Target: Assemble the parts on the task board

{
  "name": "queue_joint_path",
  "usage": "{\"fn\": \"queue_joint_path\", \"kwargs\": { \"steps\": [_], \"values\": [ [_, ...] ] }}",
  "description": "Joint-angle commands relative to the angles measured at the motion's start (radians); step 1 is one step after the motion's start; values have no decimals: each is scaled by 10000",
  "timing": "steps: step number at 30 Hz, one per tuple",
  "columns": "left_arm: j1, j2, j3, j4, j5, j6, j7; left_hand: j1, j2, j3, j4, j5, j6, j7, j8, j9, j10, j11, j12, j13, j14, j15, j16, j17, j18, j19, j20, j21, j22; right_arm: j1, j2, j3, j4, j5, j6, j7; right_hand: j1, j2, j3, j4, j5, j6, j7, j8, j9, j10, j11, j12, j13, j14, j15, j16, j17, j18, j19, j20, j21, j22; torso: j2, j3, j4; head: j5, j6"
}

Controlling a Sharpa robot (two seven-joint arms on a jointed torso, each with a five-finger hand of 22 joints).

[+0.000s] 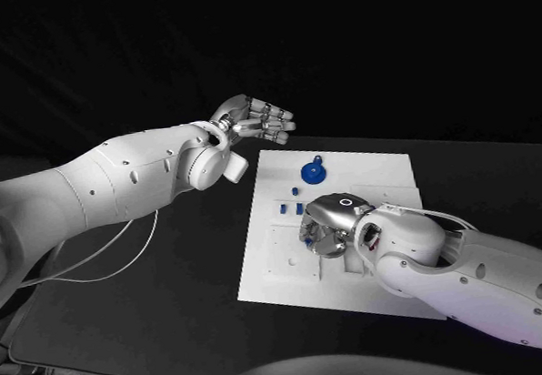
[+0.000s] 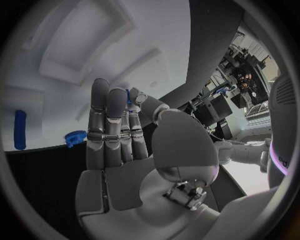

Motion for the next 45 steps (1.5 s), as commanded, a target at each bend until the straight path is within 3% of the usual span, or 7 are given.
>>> {"fn": "queue_joint_path", "kwargs": {
  "steps": [1,9,22,25,35,40,45],
  "values": [
    [-3,19,7,6,57,185,75,-17,-70,6,76,-29,-50,41,-12,3,-56,25,-9,4,-83,-14,-26,9,27,-21,12,65,-10,-56,-2,-47,-49,105,158,-31,91,-443,-94,-49,93,-560,171,-1,-181,-1041,306,34,-43,-9,261,-29,-9,258,-25,186,26,103,3,6,-8,-41,47],
    [-6,10,6,-8,57,104,89,-23,-71,-2,83,-28,-70,47,-15,2,-81,33,-13,4,-126,0,-32,5,25,-27,18,74,-68,-70,-126,-47,53,236,-686,126,824,-785,-2065,123,532,-1356,252,16,-228,-2553,658,68,-47,-22,545,76,-144,692,129,641,-208,35,1,16,8,-103,115],
    [-12,-1,6,-67,57,42,125,-14,-77,4,82,-26,-63,44,-14,2,-77,33,-8,4,-143,4,-28,3,37,-19,24,83,-84,-80,-790,65,703,539,-1456,242,982,-958,-2546,539,831,-1422,205,3,-237,-2627,652,67,-52,-49,504,201,-236,673,402,607,-571,-78,-2,12,-7,-188,204],
    [-13,-10,6,-70,57,54,134,-14,-77,4,82,-26,-63,44,-14,2,-77,33,-8,4,-143,4,-28,3,37,-19,24,83,-84,-79,-1046,243,908,904,-1451,309,775,-841,-2189,468,802,-1349,268,2,-238,-2303,599,79,-54,-50,472,236,-221,643,425,569,-596,-31,0,9,-3,-221,248],
    [-24,-49,6,-70,58,85,169,54,-41,40,44,-20,-38,39,-11,2,-53,24,-8,3,-120,-10,-28,9,47,-7,14,107,-111,-75,-2363,1490,1555,2662,-571,799,-7,-580,-1404,306,1258,-1286,272,5,-234,-1132,339,49,-46,-69,301,438,-118,466,460,388,-602,124,-1,5,-17,-309,442],
    [-31,-66,5,-64,58,101,197,49,-41,29,30,-21,-20,35,-9,3,-30,18,-6,4,-126,-10,-27,6,41,-22,13,116,-120,-65,-2856,1807,1566,2733,-46,784,121,-581,-2311,397,1304,-1546,262,13,-236,-1837,503,76,-36,-137,412,412,-151,534,470,493,-764,31,-6,18,-15,-353,452],
    [-36,-74,5,-57,58,122,243,41,-7,26,9,-18,33,7,-11,3,250,-54,-4,3,-81,-42,-26,12,18,-25,-14,147,-128,-60,-3107,1921,1382,2629,337,697,668,-480,-3859,878,1201,-1884,178,13,-242,-2444,612,95,-30,-180,496,448,-194,575,606,591,-1061,-238,6,22,-20,-389,475]
  ]
}}
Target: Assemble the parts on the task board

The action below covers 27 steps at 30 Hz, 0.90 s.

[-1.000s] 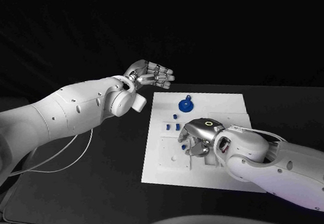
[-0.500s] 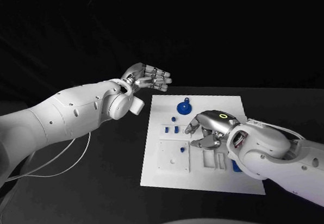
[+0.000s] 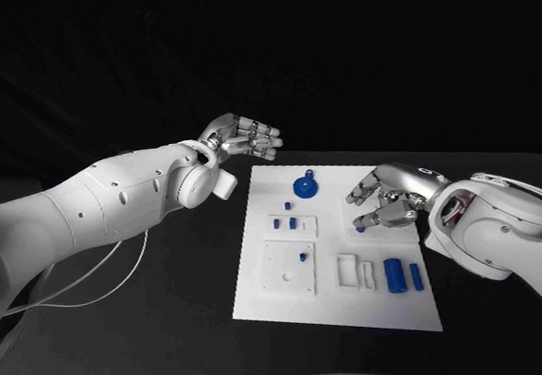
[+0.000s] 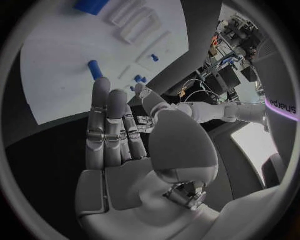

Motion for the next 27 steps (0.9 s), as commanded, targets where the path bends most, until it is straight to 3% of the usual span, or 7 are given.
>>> {"fn": "queue_joint_path", "kwargs": {
  "steps": [1,5,7,9,16,21,27],
  "values": [
    [-1,8,6,23,57,98,204,45,0,1,-23,-16,85,-34,-7,3,89,7,-4,2,-8,-44,-26,12,14,-30,-17,69,-12,-4,-77,26,-96,130,824,92,245,-8,-448,252,-150,-143,0,-34,-13,-184,37,-1,2,-50,43,73,-5,20,189,109,-93,-89,9,9,-2,-22,2],
    [-8,5,6,21,57,126,240,37,18,5,-36,-11,123,-56,-12,2,237,-34,-6,-2,-23,-52,-26,6,0,-39,-28,86,-17,-4,-109,48,-226,-168,1012,50,481,-69,-636,573,-1032,-350,-117,-34,-18,-247,48,6,1,-48,62,98,-6,13,237,131,-171,-169,7,8,1,-40,-5],
    [-13,7,6,15,57,143,256,37,44,31,-45,-7,169,-91,-14,1,407,-107,-43,-2,-49,-60,-31,7,-9,-56,-37,96,-21,-4,-83,52,-318,-364,1063,41,697,-201,-713,990,-1537,-365,-114,-37,-19,-218,42,-5,-5,-47,62,120,-8,-5,289,132,-243,-261,8,1,8,-56,-21],
    [-17,9,6,11,57,151,264,36,43,35,-49,-9,166,-96,-18,0,412,-113,-40,-2,-46,-63,-28,9,-10,-54,-37,103,-20,-5,-35,49,-380,-503,1037,31,805,-259,-769,1197,-1582,-358,-116,-45,-21,-206,32,8,-8,-34,53,132,-12,-26,327,122,-262,-313,11,-1,11,-61,-29],
    [-28,8,6,3,57,177,280,20,44,49,-54,-7,160,-91,-21,0,463,-123,-43,-3,-43,-68,-26,14,-15,-61,-43,121,-21,-7,176,-83,-588,-1191,795,-140,858,-149,-565,1114,-1656,-193,-98,-28,-14,32,-26,21,3,-15,45,115,-34,-29,360,107,-224,-333,12,-1,29,-82,-55],
    [-46,5,6,-6,57,197,291,12,38,51,-57,-7,160,-83,-20,1,464,-113,-44,-3,-60,-61,-30,12,-19,-73,-39,126,-24,-7,341,-219,-730,-1655,610,-309,608,-291,425,745,-1690,-70,-103,-37,-21,168,-67,-18,1,64,7,84,-28,-82,349,40,-78,-289,13,-6,23,-89,-86],
    [-75,9,6,-20,57,214,298,2,42,58,-58,-9,160,-79,-20,0,459,-102,-43,-3,-71,-54,-28,13,-19,-85,-35,132,-30,-8,478,-403,-858,-1850,600,-367,576,-158,828,571,-1686,33,-76,-31,-17,380,-117,-10,-2,71,-34,88,-10,-92,345,5,-36,-268,5,-7,13,-92,-105]
  ]
}}
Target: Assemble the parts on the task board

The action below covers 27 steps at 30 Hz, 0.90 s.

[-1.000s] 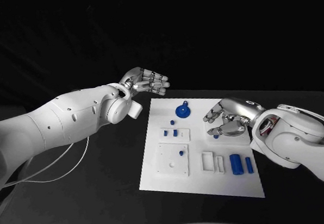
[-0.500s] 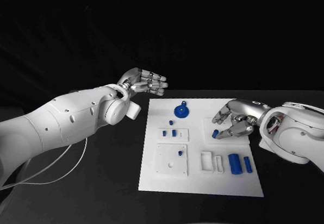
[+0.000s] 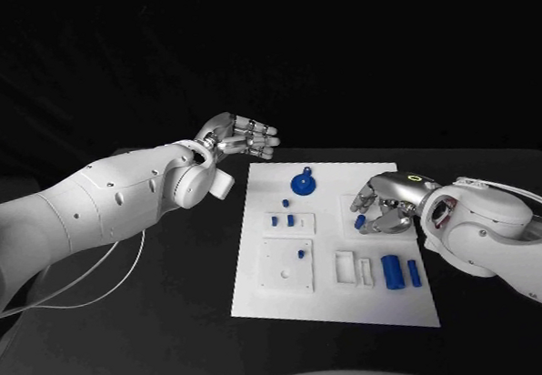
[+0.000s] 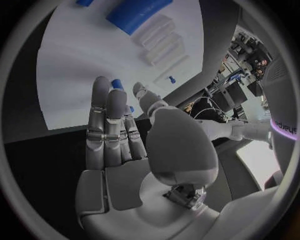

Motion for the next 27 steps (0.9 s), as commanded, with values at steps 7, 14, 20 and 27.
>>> {"fn": "queue_joint_path", "kwargs": {
  "steps": [7,14,20,27],
  "values": [
    [-17,1,7,18,55,158,168,-15,44,36,-31,-10,52,32,-18,1,31,23,-42,-2,-40,-14,-28,15,-15,-57,8,67,-16,-4,191,-282,-211,-665,3,-169,-598,-12,1477,-507,-19,321,67,-30,-2,335,-50,-24,-8,59,-67,1,66,-40,279,-108,181,229,-1,9,-3,2,-34],
    [-19,-11,7,25,56,174,159,-15,44,36,-31,-10,52,32,-18,1,31,23,-42,-2,-40,-14,-28,15,-15,-57,8,67,-16,-4,297,-355,-358,-743,-64,-225,-794,49,2069,-518,-21,710,158,-29,-2,540,-81,-21,-6,60,-90,13,92,-52,252,-132,241,355,-3,8,-9,6,-54],
    [-20,-15,7,25,57,194,151,-21,43,35,-29,-10,49,33,-18,1,27,24,-43,-2,-42,-13,-28,16,-15,-59,10,71,-18,-7,347,-388,-407,-775,-121,-246,-844,147,2389,-486,-23,950,110,-17,8,957,-189,-22,-2,72,-134,27,113,-84,241,-167,277,430,-6,7,-13,12,-60],
    [-20,-21,7,26,59,210,140,-38,42,32,-25,-12,41,36,-19,1,17,28,-43,-2,-47,-9,-27,19,-13,-65,14,80,-26,-10,383,-404,-413,-803,-281,-275,-948,234,2587,-412,-26,1211,39,-21,14,1238,-281,-27,0,86,-194,39,143,-163,237,-228,305,514,-3,5,-9,12,-75]
  ]
}}
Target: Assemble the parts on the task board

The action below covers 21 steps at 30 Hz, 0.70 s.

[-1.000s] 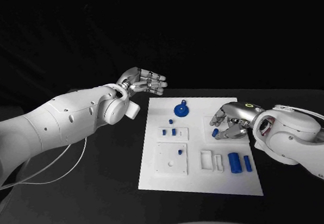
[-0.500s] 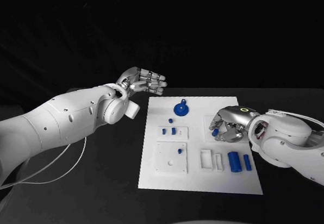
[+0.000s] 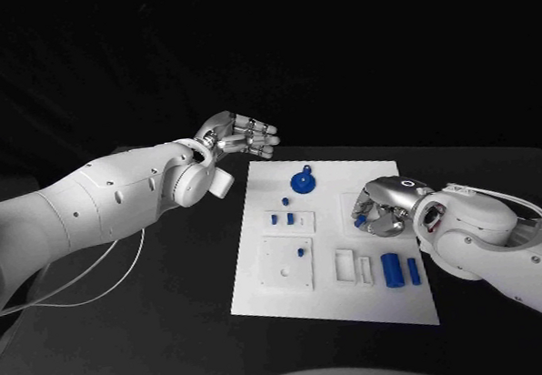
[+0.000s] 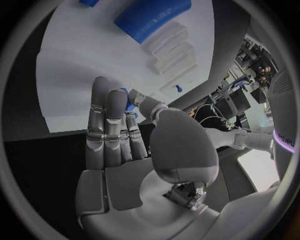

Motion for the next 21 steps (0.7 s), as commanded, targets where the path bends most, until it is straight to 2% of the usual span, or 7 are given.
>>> {"fn": "queue_joint_path", "kwargs": {
  "steps": [1,6,10,12,16,21],
  "values": [
    [1,4,7,21,58,148,121,-38,42,32,-25,-12,41,36,-19,1,17,28,-43,-3,-47,-9,-27,9,-13,-65,14,29,-9,-14,32,-13,17,-164,-116,-34,-81,52,40,16,-27,100,-19,-21,13,92,-7,-15,14,-15,-93,40,13,-65,236,-85,50,15,3,-3,2,0,-11],
    [0,0,7,19,59,156,112,-41,43,31,-25,-13,38,36,-19,1,12,29,-42,-2,-57,-5,-29,10,-12,-72,17,35,-17,-16,34,-16,11,-227,-274,-125,-98,201,107,93,-25,236,-55,1,28,232,-58,5,22,-19,-148,41,25,-100,242,-116,48,30,-1,-7,7,-3,-20],
    [0,-5,7,19,59,176,98,-41,43,31,-25,-13,38,36,-19,1,12,29,-42,-2,-57,-5,-29,10,-12,-72,17,35,-17,-17,23,-17,14,-270,-648,-216,-37,419,371,92,-30,479,-115,14,56,689,-202,77,50,-37,-272,40,44,-190,254,-209,74,76,-2,-5,7,-2,-26],
    [0,-9,7,20,59,184,91,-41,43,31,-25,-13,38,36,-19,1,12,29,-42,-2,-57,-5,-29,10,-12,-72,17,35,-17,-17,14,-18,33,-282,-822,-239,-82,418,737,-27,-2,617,-139,-12,63,885,-242,22,49,-40,-314,32,51,-259,230,-292,123,159,-1,-4,8,-4,-29],
    [0,-15,7,13,59,193,79,-41,43,31,-25,-13,38,36,-19,1,12,29,-42,-2,-57,-5,-29,10,-12,-72,17,35,-17,-19,-22,-18,112,-271,-1070,-260,-114,360,1342,-276,38,740,-156,-20,71,1036,-249,19,55,-40,-340,26,65,-262,141,-349,286,429,-2,-2,7,8,-21],
    [0,-23,7,-3,59,213,60,-41,43,31,-25,-13,38,36,-19,1,12,29,-42,-2,-57,-5,-29,10,-12,-72,17,35,-17,-20,-108,-6,328,-113,-1260,-241,-158,360,1492,-305,44,799,-178,-21,78,1093,-269,18,56,-34,-350,22,80,-234,39,-350,400,713,-5,0,-1,45,-30]
  ]
}}
